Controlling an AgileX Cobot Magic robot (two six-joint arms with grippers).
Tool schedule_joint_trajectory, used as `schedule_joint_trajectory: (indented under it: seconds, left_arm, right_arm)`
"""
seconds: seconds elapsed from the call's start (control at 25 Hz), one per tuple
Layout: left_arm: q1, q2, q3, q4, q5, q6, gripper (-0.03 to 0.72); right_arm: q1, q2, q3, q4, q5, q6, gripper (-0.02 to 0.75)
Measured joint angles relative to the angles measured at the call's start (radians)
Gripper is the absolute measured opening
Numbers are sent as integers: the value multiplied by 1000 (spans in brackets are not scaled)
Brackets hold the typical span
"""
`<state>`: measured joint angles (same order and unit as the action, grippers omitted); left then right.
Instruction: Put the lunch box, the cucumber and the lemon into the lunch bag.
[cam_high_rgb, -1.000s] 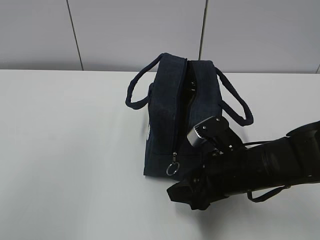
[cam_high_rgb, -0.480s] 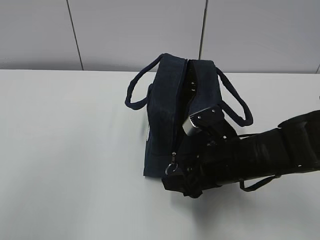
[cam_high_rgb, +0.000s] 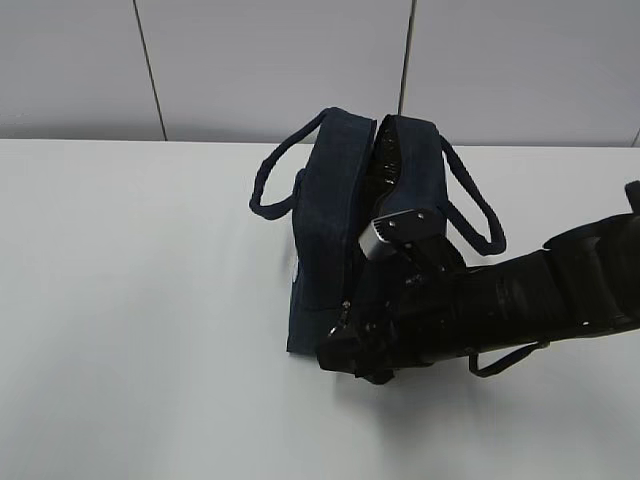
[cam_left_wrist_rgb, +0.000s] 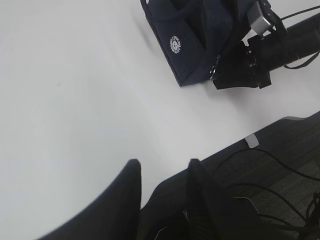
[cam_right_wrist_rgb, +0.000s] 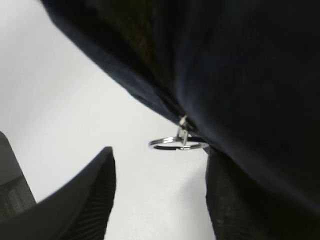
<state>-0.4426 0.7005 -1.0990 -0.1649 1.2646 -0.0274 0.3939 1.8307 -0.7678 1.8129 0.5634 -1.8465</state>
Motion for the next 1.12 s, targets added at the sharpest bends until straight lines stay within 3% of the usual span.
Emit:
schedule_joint_trajectory:
  seconds: [0.28, 0.6, 0.92, 1.12]
  left_arm:
    - [0, 0, 0, 0, 0, 0, 207]
    - [0, 0, 0, 0, 0, 0, 207]
    - [0, 0, 0, 0, 0, 0, 205]
    - [0, 0, 0, 0, 0, 0, 205]
  right_arm:
    - [0, 2, -2, 0, 0, 13, 278]
    - [0, 2, -4, 0, -1, 16, 1]
    - [0, 2, -4, -5, 8, 42, 0]
    - [0, 2, -6, -135, 12, 144, 0]
